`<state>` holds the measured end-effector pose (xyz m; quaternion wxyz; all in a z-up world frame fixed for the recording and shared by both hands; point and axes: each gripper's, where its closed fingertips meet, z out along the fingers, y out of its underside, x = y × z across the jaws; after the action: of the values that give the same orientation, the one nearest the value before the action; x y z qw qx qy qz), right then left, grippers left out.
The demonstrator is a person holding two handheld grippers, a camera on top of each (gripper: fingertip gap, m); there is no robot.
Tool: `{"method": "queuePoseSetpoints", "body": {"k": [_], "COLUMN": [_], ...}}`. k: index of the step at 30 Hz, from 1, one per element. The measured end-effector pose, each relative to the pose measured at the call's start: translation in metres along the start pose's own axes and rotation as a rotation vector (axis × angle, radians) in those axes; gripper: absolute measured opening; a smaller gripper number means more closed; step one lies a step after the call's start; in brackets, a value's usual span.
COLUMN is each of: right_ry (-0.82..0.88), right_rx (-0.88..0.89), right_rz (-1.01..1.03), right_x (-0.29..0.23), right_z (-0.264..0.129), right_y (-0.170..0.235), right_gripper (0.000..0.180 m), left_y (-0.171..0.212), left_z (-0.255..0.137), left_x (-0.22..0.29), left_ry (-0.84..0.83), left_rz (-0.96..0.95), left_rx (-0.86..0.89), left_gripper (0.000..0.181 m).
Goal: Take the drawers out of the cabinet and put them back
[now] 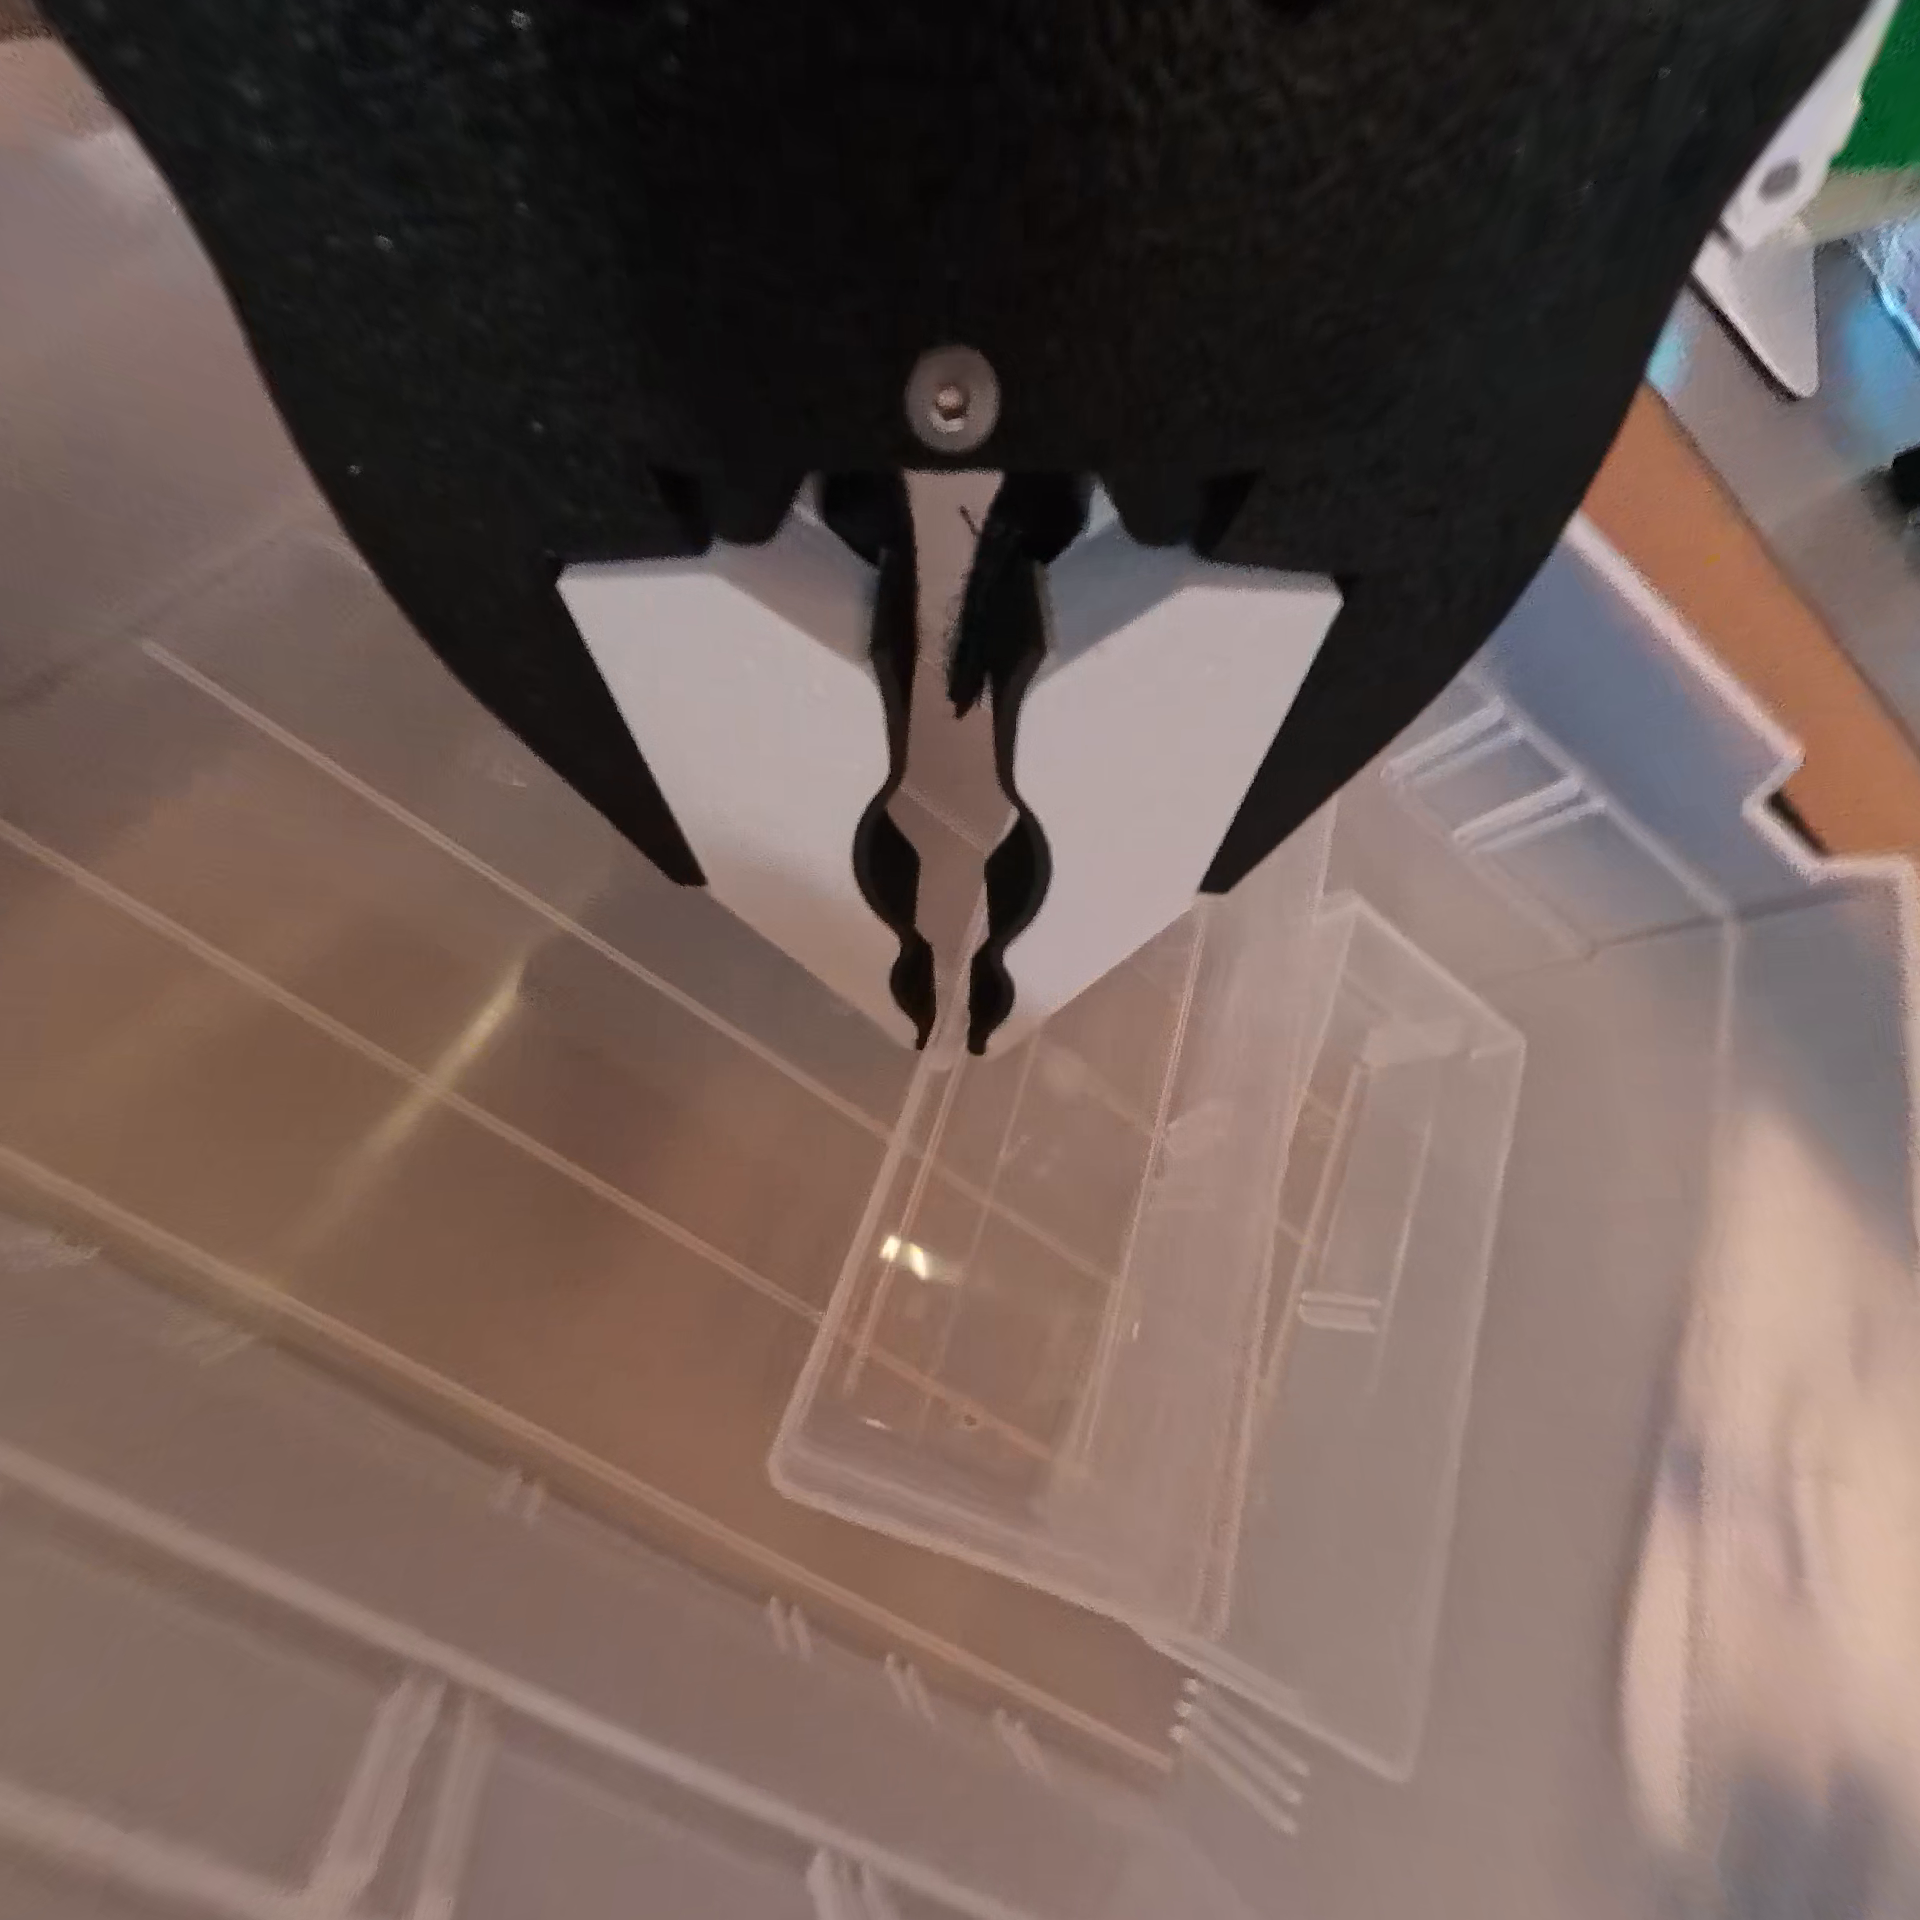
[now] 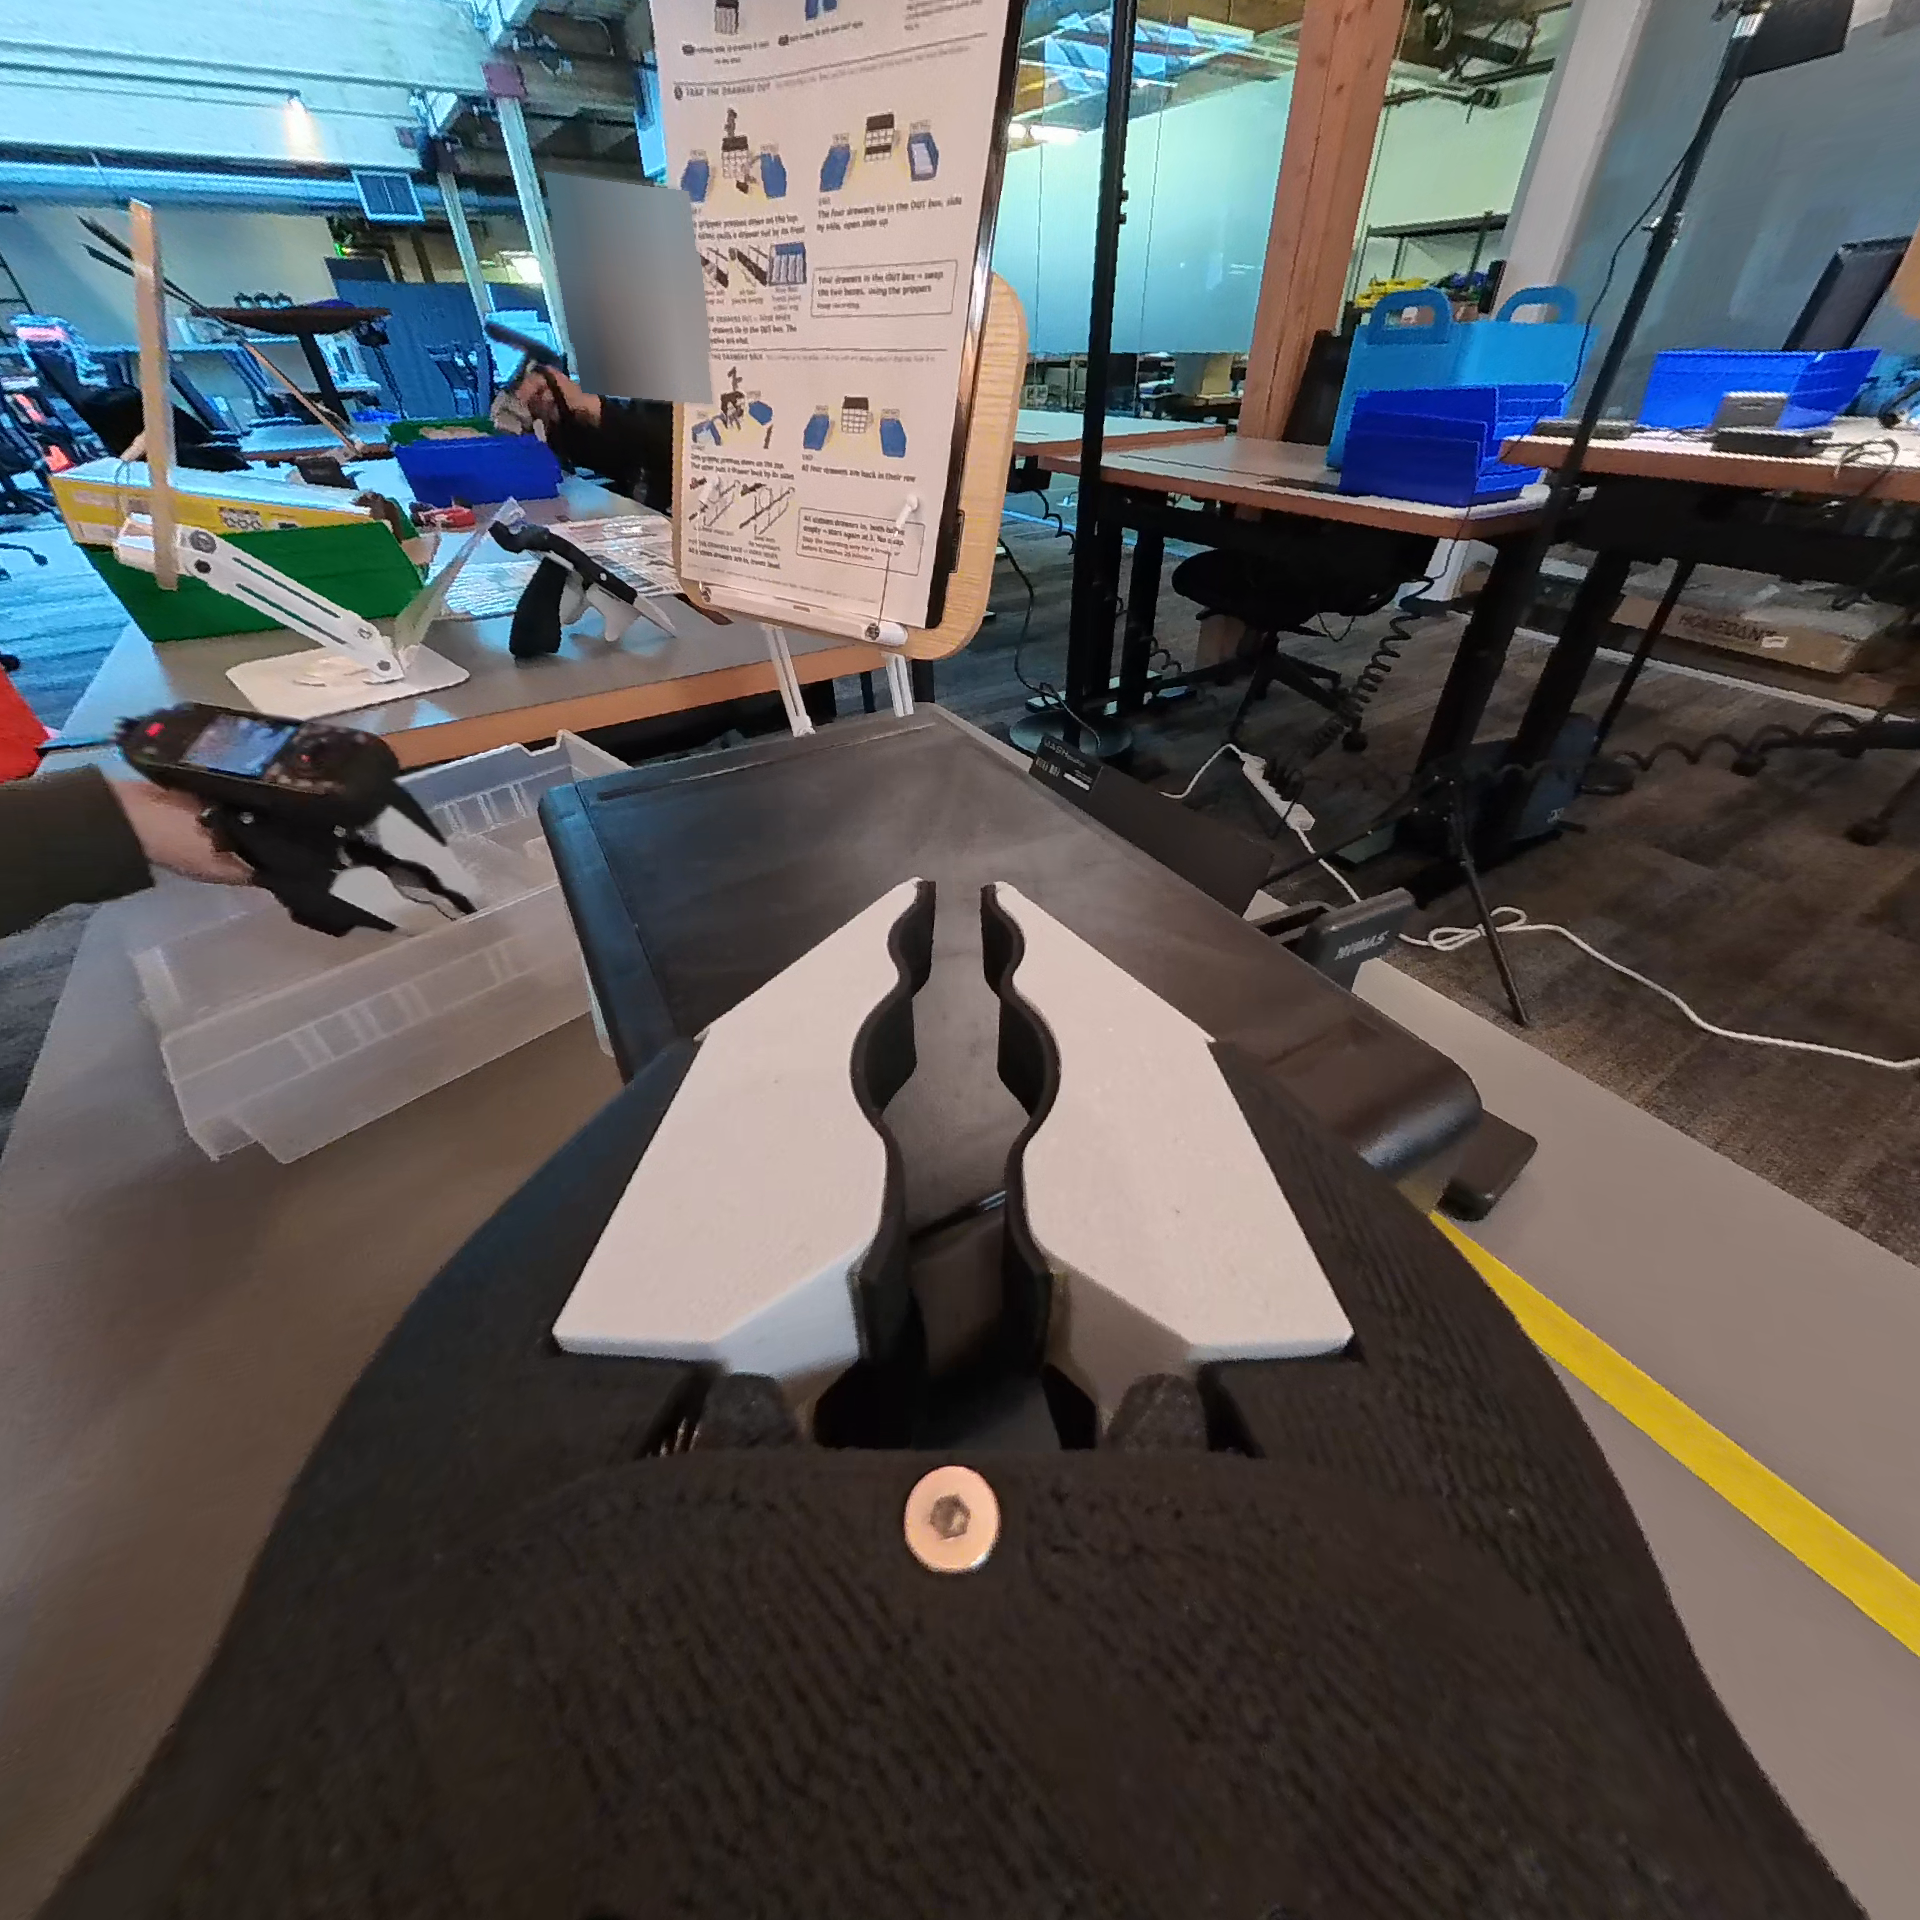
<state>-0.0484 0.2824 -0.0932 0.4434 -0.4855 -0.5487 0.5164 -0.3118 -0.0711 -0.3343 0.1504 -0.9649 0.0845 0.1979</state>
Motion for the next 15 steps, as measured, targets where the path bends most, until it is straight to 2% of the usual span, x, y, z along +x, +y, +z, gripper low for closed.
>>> {"method": "queuePoseSetpoints", "body": {"k": [3, 6, 8, 11, 15], "right_ry": [-0.006, -0.009, -0.008, 0.003, -0.004], "right_rx": [0.004, 0.004, -0.003, -0.013, -0.005], "right_rz": [0.001, 0.001, 0.001, -0.009, -0.004], "right_x": [-0.001, -0.001, -0.001, -0.001, -0.002], "right_z": [0.0, 0.0, 0.0, 0.0, -0.001], "right_y": [-0.001, 0.0, 0.0, 0.001, 0.0], "right_gripper": [0.008, 0.008, 0.008, 0.008, 0.008], "left_y": [-0.008, -0.032, -0.057, -0.106, -0.158], "left_z": [-0.028, -0.083, -0.122, -0.157, -0.154], "left_x": [-0.011, -0.021, -0.012, 0.033, 0.121], "left_ry": [-0.138, -0.292, -0.313, -0.157, 0.059], "left_rz": [-0.081, -0.178, -0.247, -0.317, -0.202], "left_rx": [0.051, 0.174, 0.278, 0.415, 0.403], "left_gripper": [0.003, 0.003, 0.003, 0.003, 0.003]}}
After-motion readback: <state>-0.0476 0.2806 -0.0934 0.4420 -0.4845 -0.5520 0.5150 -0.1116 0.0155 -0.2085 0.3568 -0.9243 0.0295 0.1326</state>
